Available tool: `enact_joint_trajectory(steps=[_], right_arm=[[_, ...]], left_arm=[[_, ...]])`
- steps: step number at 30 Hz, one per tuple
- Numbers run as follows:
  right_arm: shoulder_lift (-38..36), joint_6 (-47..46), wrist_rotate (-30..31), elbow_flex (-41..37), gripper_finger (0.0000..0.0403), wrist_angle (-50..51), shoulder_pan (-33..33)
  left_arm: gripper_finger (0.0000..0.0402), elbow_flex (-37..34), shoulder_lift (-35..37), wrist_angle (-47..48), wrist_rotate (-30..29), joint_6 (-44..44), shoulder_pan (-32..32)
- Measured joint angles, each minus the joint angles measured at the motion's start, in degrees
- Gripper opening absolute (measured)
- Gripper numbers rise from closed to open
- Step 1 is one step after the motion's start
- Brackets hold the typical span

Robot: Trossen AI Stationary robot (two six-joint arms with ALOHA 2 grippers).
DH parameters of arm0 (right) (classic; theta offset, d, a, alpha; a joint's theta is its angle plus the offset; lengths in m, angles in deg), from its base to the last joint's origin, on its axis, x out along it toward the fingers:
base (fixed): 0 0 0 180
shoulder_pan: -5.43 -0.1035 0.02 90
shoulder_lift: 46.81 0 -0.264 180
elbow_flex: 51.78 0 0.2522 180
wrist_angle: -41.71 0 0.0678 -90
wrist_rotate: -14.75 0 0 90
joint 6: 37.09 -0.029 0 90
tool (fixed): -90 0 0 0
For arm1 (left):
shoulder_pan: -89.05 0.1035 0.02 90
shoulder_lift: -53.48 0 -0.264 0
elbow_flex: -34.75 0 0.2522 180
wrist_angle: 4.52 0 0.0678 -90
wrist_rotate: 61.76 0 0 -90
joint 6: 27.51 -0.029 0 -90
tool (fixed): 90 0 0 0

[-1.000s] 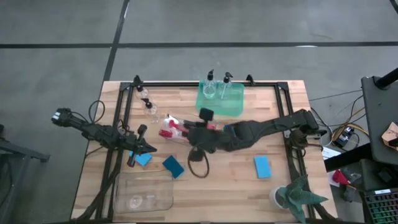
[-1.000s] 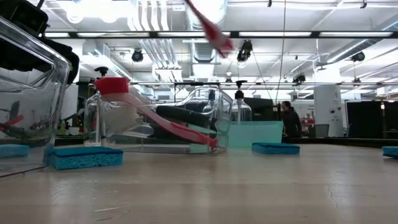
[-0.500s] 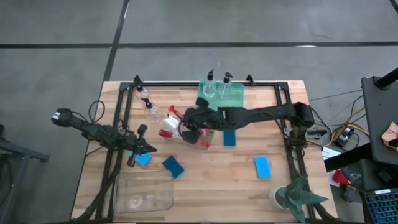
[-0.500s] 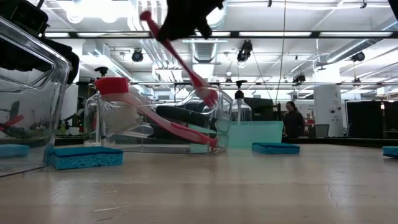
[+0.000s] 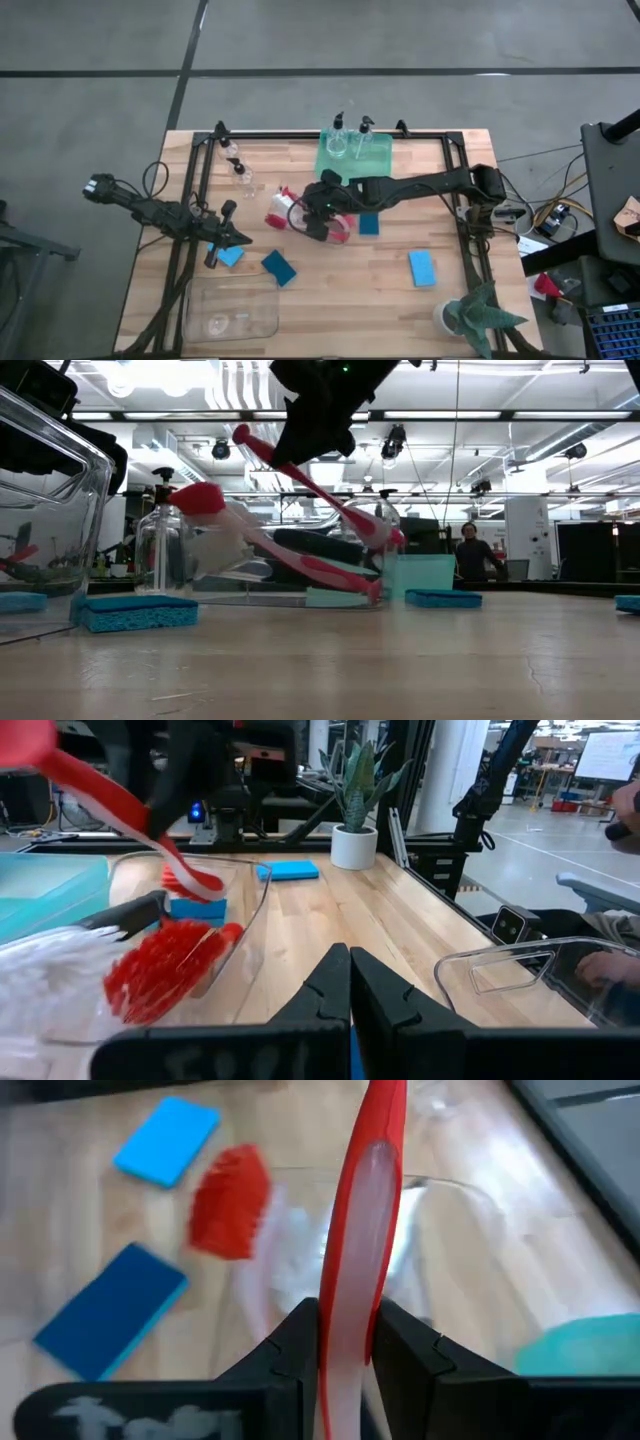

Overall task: Pick & Place Kitchen Sink Supplies
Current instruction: Put the pink dish brush into the top transparent bin, then put the blue sponge into the bottom transparent bin

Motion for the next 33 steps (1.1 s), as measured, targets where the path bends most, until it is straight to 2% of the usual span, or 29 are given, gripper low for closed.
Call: enact_joint_trajectory(steps=[5, 13, 25, 29, 33], right_arm=[[0.0, -1.4, -2.4, -0.5, 0.0076, 3.1, 0.0], [0.0, -3.5, -2.7, -1.2, 0.0086, 2.7, 0.3], [-0.1, -5.4, -2.7, -0.3, 0.0199, 7.7, -0.1], [-1.2, -4.9, -2.7, 1.8, 0.0214, 13.0, -2.1], [-2.6, -9.6, -2.6, 2.5, 0.0209, 18.8, -5.7]], left_arm=[[0.0003, 0.0, 0.0, 0.0, 0.0, 0.0, 0.0], [0.0003, 0.0, 0.0, 0.0, 0.0, 0.0, 0.0], [0.0003, 0.0, 0.0, 0.0, 0.0, 0.0, 0.0], [0.0003, 0.0, 0.0, 0.0, 0.0, 0.0, 0.0], [0.0003, 0.0, 0.0, 0.0, 0.0, 0.0, 0.0]])
